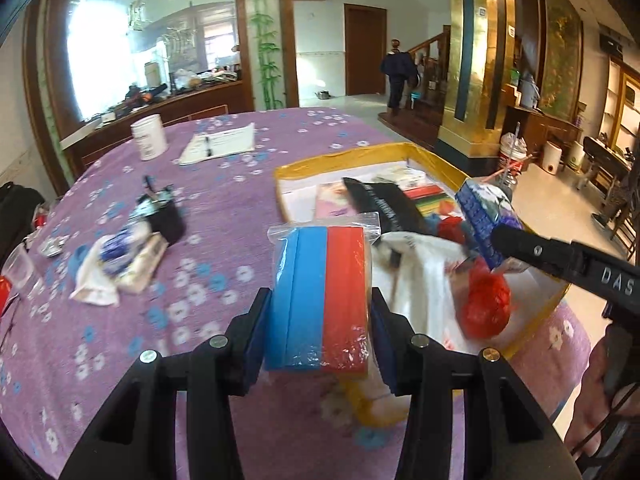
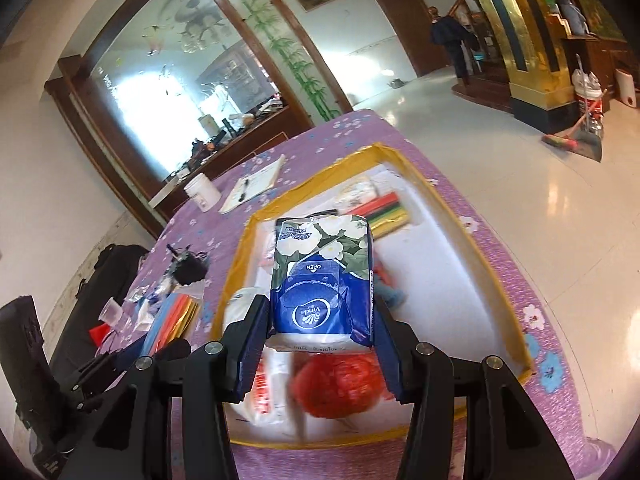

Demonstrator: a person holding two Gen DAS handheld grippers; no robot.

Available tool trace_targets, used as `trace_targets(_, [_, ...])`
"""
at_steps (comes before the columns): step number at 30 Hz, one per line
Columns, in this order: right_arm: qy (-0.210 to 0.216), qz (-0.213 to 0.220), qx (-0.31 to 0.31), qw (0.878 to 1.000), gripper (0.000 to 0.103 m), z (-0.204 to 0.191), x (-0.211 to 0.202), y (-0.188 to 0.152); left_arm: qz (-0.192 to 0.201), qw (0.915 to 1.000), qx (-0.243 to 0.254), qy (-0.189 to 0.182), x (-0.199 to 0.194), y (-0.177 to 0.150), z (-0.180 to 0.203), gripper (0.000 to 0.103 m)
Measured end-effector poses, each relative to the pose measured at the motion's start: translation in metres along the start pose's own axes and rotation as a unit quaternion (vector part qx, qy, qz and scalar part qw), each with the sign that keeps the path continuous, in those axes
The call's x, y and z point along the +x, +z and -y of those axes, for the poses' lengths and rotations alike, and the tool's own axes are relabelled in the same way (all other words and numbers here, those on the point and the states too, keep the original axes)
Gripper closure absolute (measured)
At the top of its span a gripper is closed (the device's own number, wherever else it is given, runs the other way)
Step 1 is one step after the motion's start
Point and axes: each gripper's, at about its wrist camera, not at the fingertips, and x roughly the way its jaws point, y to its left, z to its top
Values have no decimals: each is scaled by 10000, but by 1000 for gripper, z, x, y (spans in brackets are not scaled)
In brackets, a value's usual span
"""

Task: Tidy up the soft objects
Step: 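Open both tools to drop the packs into the tray, then grasp the white-and-blue Vinda tissue bag with the right tool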

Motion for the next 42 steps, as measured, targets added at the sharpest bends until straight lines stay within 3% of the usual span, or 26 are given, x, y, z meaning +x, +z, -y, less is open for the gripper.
trace_targets(8, [-445, -88, -100, 9989, 49, 13, 16, 11, -182, 9997, 141, -41, 41, 17, 24, 57])
trace_targets(15, [-512, -183, -191, 9983, 45, 10, 27, 11, -297, 9994, 66, -177, 54, 10, 25, 55])
trace_targets(18, [-463, -112, -164, 9987, 41, 9, 23, 10, -235, 9993, 13, -284, 47, 8, 20, 49])
trace_targets(20, [-473, -57, -167, 9987, 37, 7, 20, 10, -155, 9994, -14, -300, 40, 7, 18, 30])
trace_targets(21, [-495, -11, -173, 9986, 36, 5, 17, 9, -65, 9996, -17, -263, 35, 6, 17, 26])
trace_targets(28, [-621, 480, -191, 9967, 27, -9, -13, 14, 231, 9993, -13, -301, 10, -2, 8, 24])
trace_targets(34, [-342, 602, -401, 9968, 27, -39, -23, 10, 452, 9984, -285, -182, -8, -13, -30, 24])
trace_targets(39, [106, 289, -872, 9957, 27, -84, -12, -5, 702, 9946, -716, 280, -26, -30, -95, 24])
trace_targets(42, [499, -125, -1200, 9914, 27, -120, 8, -18, 669, 9888, -1165, 643, -28, -45, -148, 24])
